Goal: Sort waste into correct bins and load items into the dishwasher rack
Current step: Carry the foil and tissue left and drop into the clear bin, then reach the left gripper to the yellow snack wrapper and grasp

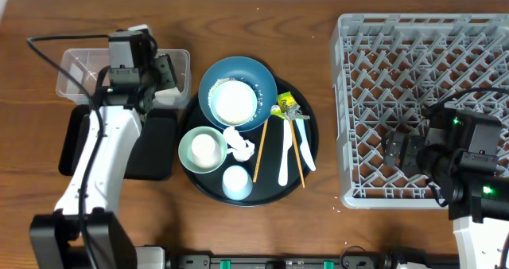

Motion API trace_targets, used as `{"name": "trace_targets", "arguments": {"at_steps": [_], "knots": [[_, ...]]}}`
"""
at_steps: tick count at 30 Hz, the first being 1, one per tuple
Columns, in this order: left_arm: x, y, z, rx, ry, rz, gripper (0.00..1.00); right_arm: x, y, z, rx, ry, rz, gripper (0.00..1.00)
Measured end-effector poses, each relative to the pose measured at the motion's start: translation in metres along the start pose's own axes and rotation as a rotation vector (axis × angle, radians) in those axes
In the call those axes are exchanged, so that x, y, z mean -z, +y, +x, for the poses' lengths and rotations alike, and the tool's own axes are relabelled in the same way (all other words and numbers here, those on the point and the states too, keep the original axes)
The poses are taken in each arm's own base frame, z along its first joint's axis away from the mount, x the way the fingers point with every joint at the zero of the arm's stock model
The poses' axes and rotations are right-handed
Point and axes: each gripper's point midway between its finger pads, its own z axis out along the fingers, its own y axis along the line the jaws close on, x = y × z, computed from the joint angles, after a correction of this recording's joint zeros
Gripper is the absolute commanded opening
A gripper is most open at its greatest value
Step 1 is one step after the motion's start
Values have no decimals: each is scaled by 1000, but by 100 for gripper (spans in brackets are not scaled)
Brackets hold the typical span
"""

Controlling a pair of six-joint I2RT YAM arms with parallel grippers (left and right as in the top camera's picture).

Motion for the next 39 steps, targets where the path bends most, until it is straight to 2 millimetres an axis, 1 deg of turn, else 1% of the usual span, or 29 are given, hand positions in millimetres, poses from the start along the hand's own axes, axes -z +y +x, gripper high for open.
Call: {"name": "trace_targets", "arguments": {"at_steps": [3, 4, 5, 7, 11, 12, 13, 14, 15, 17, 21, 23, 26, 31, 36, 39], "knots": [[18, -34, -5, -6, -20, 134, 56, 0, 0, 0, 0, -1, 0, 99], [24, -52, -3, -23, -19, 189, 57, 0, 0, -1, 0, -2, 0, 99], [27, -65, -1, -38, -13, 229, 58, 0, 0, -1, 1, -3, 0, 99], [32, -98, 11, -77, 15, 311, 59, 0, 0, -1, 1, -3, 0, 99], [36, -164, 52, -171, 111, 452, 61, 0, 0, -1, 0, -2, 0, 99], [36, -176, 61, -190, 132, 475, 62, 0, 0, 0, 0, -1, 0, 99], [35, -191, 75, -218, 164, 501, 62, 0, 0, 0, 0, 0, 0, 99], [34, -200, 85, -235, 188, 518, 63, 0, 0, 0, 0, 0, 0, 99], [31, -213, 103, -263, 231, 538, 63, 0, 0, 0, 0, 0, 0, 99], [24, -227, 127, -296, 287, 556, 63, 0, 0, 0, 0, 1, 0, 99], [7, -240, 164, -336, 375, 555, 63, 0, 0, 1, -1, 4, 0, 99], [-2, -240, 174, -345, 395, 541, 64, 0, 0, 2, -1, 7, 0, 99], [-12, -237, 177, -348, 395, 513, 65, 0, 0, 2, -1, 9, 0, 99], [-17, -235, 175, -347, 379, 488, 65, 0, 0, 2, -1, 9, 0, 99], [-24, -233, 185, -353, 401, 466, 65, 0, 0, 2, -1, 9, 0, 99], [-26, -236, 190, -359, 408, 466, 65, 0, 0, 2, -1, 9, 0, 99]]}}
